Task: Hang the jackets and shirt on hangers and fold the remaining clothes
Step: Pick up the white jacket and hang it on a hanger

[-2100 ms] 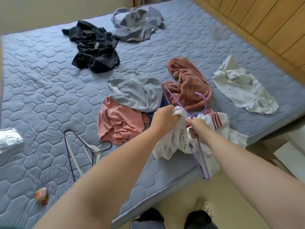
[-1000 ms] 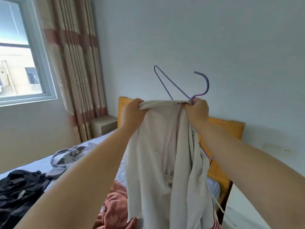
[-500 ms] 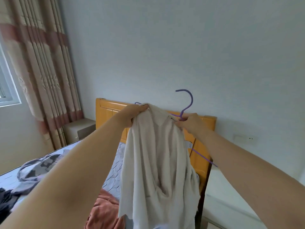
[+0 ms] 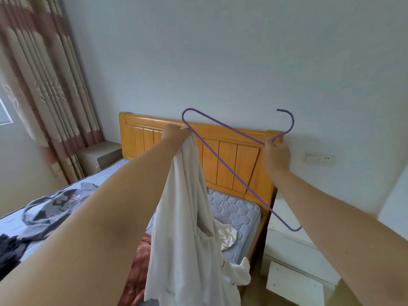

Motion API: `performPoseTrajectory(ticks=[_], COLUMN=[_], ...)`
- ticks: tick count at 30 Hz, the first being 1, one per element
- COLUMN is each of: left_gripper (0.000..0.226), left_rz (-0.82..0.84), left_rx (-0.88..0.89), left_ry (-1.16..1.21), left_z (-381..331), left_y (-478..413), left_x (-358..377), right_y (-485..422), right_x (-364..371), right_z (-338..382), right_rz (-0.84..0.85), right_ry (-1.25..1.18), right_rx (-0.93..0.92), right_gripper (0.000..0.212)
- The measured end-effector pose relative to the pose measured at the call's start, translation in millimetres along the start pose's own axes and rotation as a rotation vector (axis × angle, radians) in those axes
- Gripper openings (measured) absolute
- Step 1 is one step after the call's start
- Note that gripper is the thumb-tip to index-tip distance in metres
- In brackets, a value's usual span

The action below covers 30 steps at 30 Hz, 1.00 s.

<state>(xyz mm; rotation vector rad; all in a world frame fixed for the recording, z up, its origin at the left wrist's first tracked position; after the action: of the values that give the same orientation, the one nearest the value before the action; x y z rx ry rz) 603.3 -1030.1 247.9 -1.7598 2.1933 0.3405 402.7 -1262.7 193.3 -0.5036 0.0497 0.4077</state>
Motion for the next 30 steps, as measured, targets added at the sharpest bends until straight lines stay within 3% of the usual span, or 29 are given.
performPoseTrajectory(ticks=[3, 6, 11, 16, 21, 27, 30], left_gripper=[0.012, 0.013, 0.021, 0.007, 0.007, 0.02, 0.029], left_rz=[0.068, 0.104, 0.105, 0.126, 0.064, 0.209, 0.206], left_rx=[-0.055, -0.079, -0.042, 0.09, 0.129, 0.218, 0.277], left_ry=[0.07, 0.18, 0.17, 0.116, 0.139, -0.219, -0.365], left_z=[6.4, 16.0, 19.4, 9.6, 2.8, 9.9, 8.5], left_y=[-1.3, -6.2, -6.7, 13.3, 28.3, 45.9, 58.0], left_x=[-5.1, -14.4, -18.0, 7.0, 22.0, 40.7, 41.7], right_y=[8.9, 16.4, 36.0, 62.5, 76.2, 70.2, 44.4], right_x=[5.3, 6.9, 19.4, 59.5, 75.0, 70.6, 64.3], right_z=[-11.4, -19.3, -6.9, 11.6, -18.5, -14.7, 23.0], right_rz=[0.045, 0.086, 0.185, 0.265, 0.247, 0.132, 0.108], right_ry=[0.058, 0.145, 0.419, 0.71, 0.514, 0.087, 0.019], right_rx=[0.014, -0.01, -0.199, -0.402, -0.055, 0.317, 0.117], right_gripper=[0.045, 0.046, 0.051, 0.046, 0.044, 0.032, 0.035])
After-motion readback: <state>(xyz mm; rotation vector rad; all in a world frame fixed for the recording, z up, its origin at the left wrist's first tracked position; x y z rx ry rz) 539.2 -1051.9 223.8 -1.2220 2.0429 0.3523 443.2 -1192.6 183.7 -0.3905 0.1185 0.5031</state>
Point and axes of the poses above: each hand's wrist, its own y-axis away from the middle knuckle, its own x-axis out of the palm, z = x × y, the point moved 7 cm from there along -y, towards the middle knuckle, and after that the axes turned 11 degrees about -x, right-handed, at the moved point
